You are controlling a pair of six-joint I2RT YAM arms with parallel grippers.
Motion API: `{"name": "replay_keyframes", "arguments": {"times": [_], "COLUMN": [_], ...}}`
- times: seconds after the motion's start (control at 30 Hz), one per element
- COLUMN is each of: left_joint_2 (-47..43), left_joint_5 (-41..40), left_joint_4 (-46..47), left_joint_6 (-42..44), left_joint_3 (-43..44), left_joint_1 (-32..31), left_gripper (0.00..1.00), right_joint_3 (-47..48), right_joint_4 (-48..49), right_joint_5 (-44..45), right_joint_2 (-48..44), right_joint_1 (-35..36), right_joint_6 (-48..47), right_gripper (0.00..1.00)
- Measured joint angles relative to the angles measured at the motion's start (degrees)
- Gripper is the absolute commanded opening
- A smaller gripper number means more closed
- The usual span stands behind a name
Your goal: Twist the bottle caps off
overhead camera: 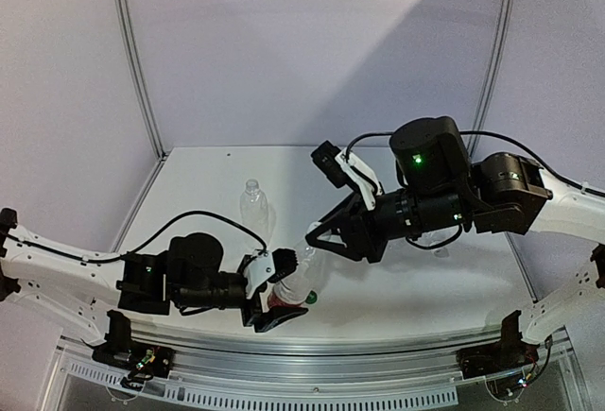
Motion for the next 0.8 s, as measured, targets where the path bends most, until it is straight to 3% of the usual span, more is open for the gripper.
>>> {"name": "replay_keyframes", "arguments": {"times": [0.23,0.43,0.67,0.8], "left_joint_2": [-6.7,-6.8,-4.0,-4.0], "left_joint_5": [2.6,3.2,3.2,3.2], "left_joint_4": [1.7,2.4,2.1,2.1], "left_joint_6": [0.3,0.5,0.7,0.8], "left_joint_3": [-2.6,-2.8,-2.8,-2.8], "left_joint_1": [0.0,0.0,0.0,0.0], "left_gripper": [0.69,0.77,0.75,0.66], "right_joint_3": [0.0,-0.5,-1.8,-1.8], "right_joint_4": [0.0,0.4,1.2,1.5], "right_joint_5": [0.7,0.5,-0.3,-0.3], "right_joint_2": [-1.5,-2.2,-2.2,-2.2], "right_joint_1": [0.1,0.1,0.1,0.1], "right_joint_6": [0.8,1.1,1.3,1.3], "right_gripper": [0.0,0.0,0.0,0.0]}}
